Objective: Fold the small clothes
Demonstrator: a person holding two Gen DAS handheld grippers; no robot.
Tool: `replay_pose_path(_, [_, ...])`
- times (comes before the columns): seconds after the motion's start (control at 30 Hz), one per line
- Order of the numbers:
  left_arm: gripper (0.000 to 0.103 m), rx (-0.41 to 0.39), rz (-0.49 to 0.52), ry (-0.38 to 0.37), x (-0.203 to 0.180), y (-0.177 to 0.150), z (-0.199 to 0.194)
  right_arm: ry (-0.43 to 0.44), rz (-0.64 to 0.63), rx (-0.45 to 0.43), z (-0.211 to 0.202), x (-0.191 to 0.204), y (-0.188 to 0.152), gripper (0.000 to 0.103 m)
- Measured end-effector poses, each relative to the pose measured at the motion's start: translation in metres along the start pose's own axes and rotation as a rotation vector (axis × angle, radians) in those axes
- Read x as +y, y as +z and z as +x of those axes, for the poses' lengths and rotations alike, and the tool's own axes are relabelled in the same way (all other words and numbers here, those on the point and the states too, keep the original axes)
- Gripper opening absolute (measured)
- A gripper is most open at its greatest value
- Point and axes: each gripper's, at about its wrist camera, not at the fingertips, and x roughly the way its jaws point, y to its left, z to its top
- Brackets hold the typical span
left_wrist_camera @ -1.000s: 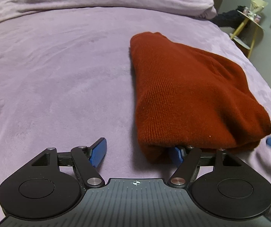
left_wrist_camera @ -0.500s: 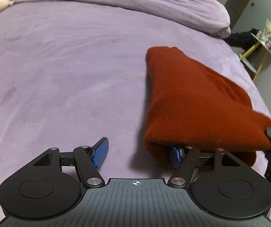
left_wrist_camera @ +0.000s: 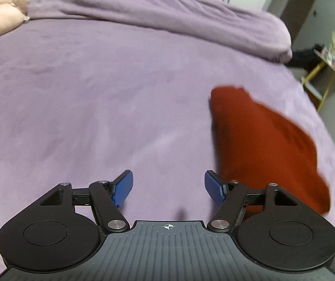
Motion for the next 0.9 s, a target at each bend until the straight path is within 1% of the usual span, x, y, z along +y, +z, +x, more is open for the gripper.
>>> replay_pose_path(0.07, [0.074,-0.009,-0.027,-0.027,-0.016,0.012,0.008,0.037,-0.093,0.0,0.021,0.027,0.008,0.044])
replay_pose_path(0.1, [0.076,-0.009,-0.041,-0.044,-0.024,0.019,0.013,0.051,-0.134,0.006,0.038,0.041,0.013,0.044])
replay_pose_path(0.17, [0.078,0.012,-0.047,-0.055,-0.041,0.032,0.03,0.044,-0.18,0.06,0.076,0.062,0.024,0.044])
replay_pose_path(0.23, [0.078,0.021,-0.039,-0.023,-0.057,0.044,0.049,-0.005,-0.212,0.102,0.119,0.076,0.037,0.044])
replay_pose_path(0.3, [0.078,0.03,-0.004,-0.015,-0.072,0.05,0.069,-0.074,-0.241,0.095,0.15,0.082,0.046,0.044])
replay_pose_path(0.37, [0.078,0.021,0.011,0.006,-0.083,0.056,0.089,-0.122,-0.247,0.116,0.179,0.077,0.053,0.044])
replay_pose_path(0.4, [0.078,0.008,0.025,0.016,-0.087,0.056,0.095,-0.124,-0.248,0.118,0.186,0.073,0.055,0.043])
replay_pose_path(0.43, [0.079,-0.004,0.054,0.023,-0.095,0.058,0.103,-0.137,-0.26,0.103,0.191,0.07,0.057,0.043])
replay_pose_path(0.5, [0.079,-0.001,0.089,0.018,-0.104,0.059,0.115,-0.159,-0.28,0.072,0.193,0.058,0.057,0.043])
replay_pose_path(0.63, [0.083,0.048,0.099,0.009,-0.11,0.057,0.138,-0.183,-0.223,0.012,0.188,0.032,0.056,0.042])
replay_pose_path(0.67, [0.086,0.054,0.098,0.005,-0.109,0.056,0.142,-0.194,-0.2,0.001,0.187,0.027,0.056,0.042])
replay_pose_path(0.73, [0.088,0.057,0.093,-0.006,-0.104,0.054,0.146,-0.191,-0.152,-0.005,0.191,0.016,0.058,0.043])
replay_pose_path(0.77, [0.089,0.054,0.094,-0.01,-0.103,0.053,0.147,-0.199,-0.151,-0.005,0.192,0.016,0.058,0.043])
replay_pose_path(0.9, [0.09,0.044,0.117,-0.017,-0.1,0.05,0.15,-0.239,-0.201,0.0,0.195,0.024,0.055,0.047])
